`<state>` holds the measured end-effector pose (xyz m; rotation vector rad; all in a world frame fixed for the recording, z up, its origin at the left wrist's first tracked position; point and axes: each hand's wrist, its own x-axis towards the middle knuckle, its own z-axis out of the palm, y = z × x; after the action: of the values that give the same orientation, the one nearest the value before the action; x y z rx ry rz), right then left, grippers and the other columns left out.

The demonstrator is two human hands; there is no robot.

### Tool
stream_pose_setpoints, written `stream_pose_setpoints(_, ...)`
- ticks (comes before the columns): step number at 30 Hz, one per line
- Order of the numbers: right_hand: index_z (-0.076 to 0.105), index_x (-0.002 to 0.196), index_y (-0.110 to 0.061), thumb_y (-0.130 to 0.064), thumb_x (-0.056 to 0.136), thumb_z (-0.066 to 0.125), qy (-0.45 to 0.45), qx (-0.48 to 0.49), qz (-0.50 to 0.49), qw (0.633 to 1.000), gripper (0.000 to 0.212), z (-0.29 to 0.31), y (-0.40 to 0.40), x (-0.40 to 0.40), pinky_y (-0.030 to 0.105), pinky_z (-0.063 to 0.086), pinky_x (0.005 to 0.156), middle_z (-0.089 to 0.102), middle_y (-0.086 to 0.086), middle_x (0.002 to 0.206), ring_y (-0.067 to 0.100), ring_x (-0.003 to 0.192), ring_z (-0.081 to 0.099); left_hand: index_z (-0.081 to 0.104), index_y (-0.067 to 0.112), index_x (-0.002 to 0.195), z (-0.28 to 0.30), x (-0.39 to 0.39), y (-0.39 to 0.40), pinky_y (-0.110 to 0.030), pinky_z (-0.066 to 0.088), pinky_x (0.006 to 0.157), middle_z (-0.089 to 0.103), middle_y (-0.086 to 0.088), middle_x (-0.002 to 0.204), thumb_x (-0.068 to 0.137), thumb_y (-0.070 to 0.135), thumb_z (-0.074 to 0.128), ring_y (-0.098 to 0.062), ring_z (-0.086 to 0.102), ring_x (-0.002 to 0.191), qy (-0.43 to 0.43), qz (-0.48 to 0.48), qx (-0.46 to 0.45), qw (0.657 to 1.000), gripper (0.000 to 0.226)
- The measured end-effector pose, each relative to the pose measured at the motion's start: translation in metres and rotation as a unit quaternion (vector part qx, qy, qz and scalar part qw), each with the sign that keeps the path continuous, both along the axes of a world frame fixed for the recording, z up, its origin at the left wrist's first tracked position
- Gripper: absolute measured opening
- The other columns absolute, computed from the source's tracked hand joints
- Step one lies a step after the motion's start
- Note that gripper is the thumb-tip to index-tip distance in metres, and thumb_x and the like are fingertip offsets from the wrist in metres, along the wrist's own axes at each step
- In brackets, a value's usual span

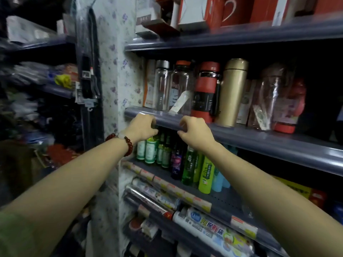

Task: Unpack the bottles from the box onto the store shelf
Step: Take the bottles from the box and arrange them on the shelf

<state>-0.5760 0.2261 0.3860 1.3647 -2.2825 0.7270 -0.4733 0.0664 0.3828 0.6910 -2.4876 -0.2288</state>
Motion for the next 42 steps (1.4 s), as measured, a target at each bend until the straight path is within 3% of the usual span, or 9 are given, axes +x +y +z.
stream_pose_setpoints(8, 0.062, 0.108, -0.011, -0.023, 0.084, 0.061, -0.053, 0.091, 0.132, 0.986, 0.026, -0.058, -0.031, 0.038, 0.037, 0.053, 0.079, 0.066, 0.013, 0.109, 0.033, 0.101, 0.062, 0.059, 0.009, 0.119, -0.057, 0.098, 0.002, -0.035, 0.052, 0.083, 0.065, -0.014, 0.112, 0.085, 0.029, 0.064, -0.031, 0.060, 0.102, -0.050, 0.142, 0.080, 0.985, 0.039)
stream_pose_setpoints(12, 0.058, 0.090, -0.017, -0.028, 0.086, 0.060, -0.070, 0.127, 0.189, 0.971, 0.012, -0.093, -0.045, 0.071, 0.033, 0.047, 0.072, 0.066, 0.015, 0.103, 0.036, 0.098, 0.062, 0.063, 0.009, 0.109, -0.092, 0.153, 0.011, -0.036, 0.052, 0.081, 0.069, -0.013, 0.104, 0.084, 0.031, 0.065, -0.032, 0.063, 0.099, -0.068, 0.201, 0.098, 0.972, 0.033)
stream_pose_setpoints(19, 0.064, 0.100, -0.010, -0.021, 0.082, 0.063, -0.117, 0.182, 0.254, 0.943, 0.022, -0.157, -0.067, 0.136, 0.039, 0.054, 0.081, 0.068, 0.015, 0.100, 0.034, 0.096, 0.063, 0.063, 0.012, 0.109, -0.162, 0.247, 0.025, -0.032, 0.050, 0.078, 0.068, -0.008, 0.104, 0.083, 0.033, 0.066, -0.021, 0.060, 0.088, -0.092, 0.283, 0.162, 0.941, 0.034)
stream_pose_setpoints(23, 0.064, 0.104, -0.003, -0.019, 0.085, 0.061, -0.151, 0.221, 0.276, 0.923, 0.026, -0.209, -0.074, 0.174, 0.041, 0.054, 0.078, 0.067, 0.017, 0.099, 0.034, 0.094, 0.062, 0.065, 0.009, 0.109, -0.211, 0.293, 0.035, -0.032, 0.048, 0.082, 0.067, -0.011, 0.105, 0.083, 0.029, 0.065, -0.028, 0.063, 0.098, -0.110, 0.319, 0.204, 0.919, 0.033)
stream_pose_setpoints(29, 0.065, 0.100, 0.001, -0.012, 0.084, 0.059, -0.189, 0.272, 0.290, 0.898, 0.021, -0.317, -0.084, 0.226, 0.038, 0.051, 0.074, 0.068, 0.018, 0.094, 0.036, 0.092, 0.062, 0.058, 0.009, 0.122, -0.303, 0.354, 0.042, -0.029, 0.044, 0.083, 0.065, -0.012, 0.114, 0.087, 0.030, 0.063, -0.027, 0.060, 0.105, -0.135, 0.358, 0.273, 0.883, 0.041)
stream_pose_setpoints(34, 0.061, 0.115, -0.007, -0.018, 0.085, 0.061, -0.202, 0.319, 0.293, 0.879, 0.033, -0.428, -0.084, 0.255, 0.028, 0.041, 0.078, 0.065, 0.014, 0.113, 0.032, 0.106, 0.059, 0.056, 0.009, 0.126, -0.401, 0.399, 0.043, -0.032, 0.045, 0.092, 0.064, -0.013, 0.119, 0.089, 0.031, 0.062, -0.028, 0.058, 0.111, -0.165, 0.375, 0.305, 0.859, 0.044)
stream_pose_setpoints(38, 0.060, 0.120, -0.010, -0.024, 0.086, 0.064, -0.209, 0.351, 0.299, 0.862, 0.037, -0.515, -0.076, 0.278, 0.030, 0.045, 0.087, 0.063, 0.012, 0.118, 0.027, 0.109, 0.058, 0.057, 0.011, 0.124, -0.487, 0.426, 0.052, -0.031, 0.047, 0.088, 0.065, -0.011, 0.116, 0.088, 0.033, 0.063, -0.026, 0.060, 0.106, -0.159, 0.380, 0.342, 0.845, 0.042)
stream_pose_setpoints(42, 0.061, 0.119, -0.009, -0.025, 0.086, 0.065, -0.220, 0.382, 0.318, 0.839, 0.036, -0.599, -0.067, 0.301, 0.029, 0.046, 0.086, 0.063, 0.011, 0.116, 0.026, 0.107, 0.059, 0.057, 0.013, 0.124, -0.575, 0.444, 0.066, -0.028, 0.046, 0.082, 0.064, -0.009, 0.117, 0.089, 0.033, 0.062, -0.023, 0.060, 0.103, -0.148, 0.377, 0.378, 0.832, 0.041)
